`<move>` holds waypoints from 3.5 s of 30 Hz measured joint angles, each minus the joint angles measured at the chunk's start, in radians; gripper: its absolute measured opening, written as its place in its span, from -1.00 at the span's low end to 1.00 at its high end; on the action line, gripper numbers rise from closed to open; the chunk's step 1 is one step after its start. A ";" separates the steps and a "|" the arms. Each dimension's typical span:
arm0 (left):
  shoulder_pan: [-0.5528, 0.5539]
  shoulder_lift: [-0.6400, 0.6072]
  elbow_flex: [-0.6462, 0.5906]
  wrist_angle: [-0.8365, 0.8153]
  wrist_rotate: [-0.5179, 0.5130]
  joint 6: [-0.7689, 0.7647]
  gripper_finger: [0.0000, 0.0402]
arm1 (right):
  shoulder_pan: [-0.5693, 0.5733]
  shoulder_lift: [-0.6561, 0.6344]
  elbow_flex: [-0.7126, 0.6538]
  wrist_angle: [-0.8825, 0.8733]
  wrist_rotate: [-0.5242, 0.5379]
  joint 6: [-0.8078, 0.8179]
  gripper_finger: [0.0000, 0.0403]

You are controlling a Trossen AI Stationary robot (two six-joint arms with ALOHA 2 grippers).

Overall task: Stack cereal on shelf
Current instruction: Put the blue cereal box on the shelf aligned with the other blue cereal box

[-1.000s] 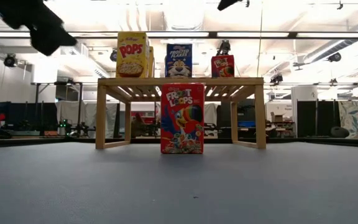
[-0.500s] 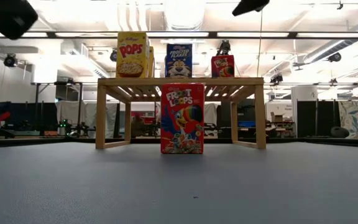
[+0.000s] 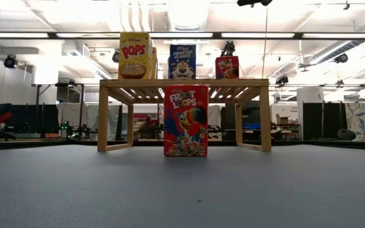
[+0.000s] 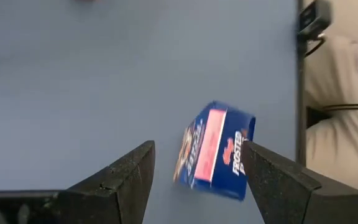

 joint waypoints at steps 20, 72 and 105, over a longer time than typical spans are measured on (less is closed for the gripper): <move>-0.132 0.191 0.030 -0.029 0.097 -0.220 0.11 | 0.020 0.013 0.024 0.004 0.035 0.002 0.35; -0.246 0.261 -0.258 0.247 -0.133 -0.307 0.74 | 0.045 0.014 0.024 0.094 0.032 0.010 0.35; -0.190 0.185 -0.365 0.499 -0.270 -0.022 0.33 | 0.046 0.014 0.023 0.104 0.031 0.007 0.35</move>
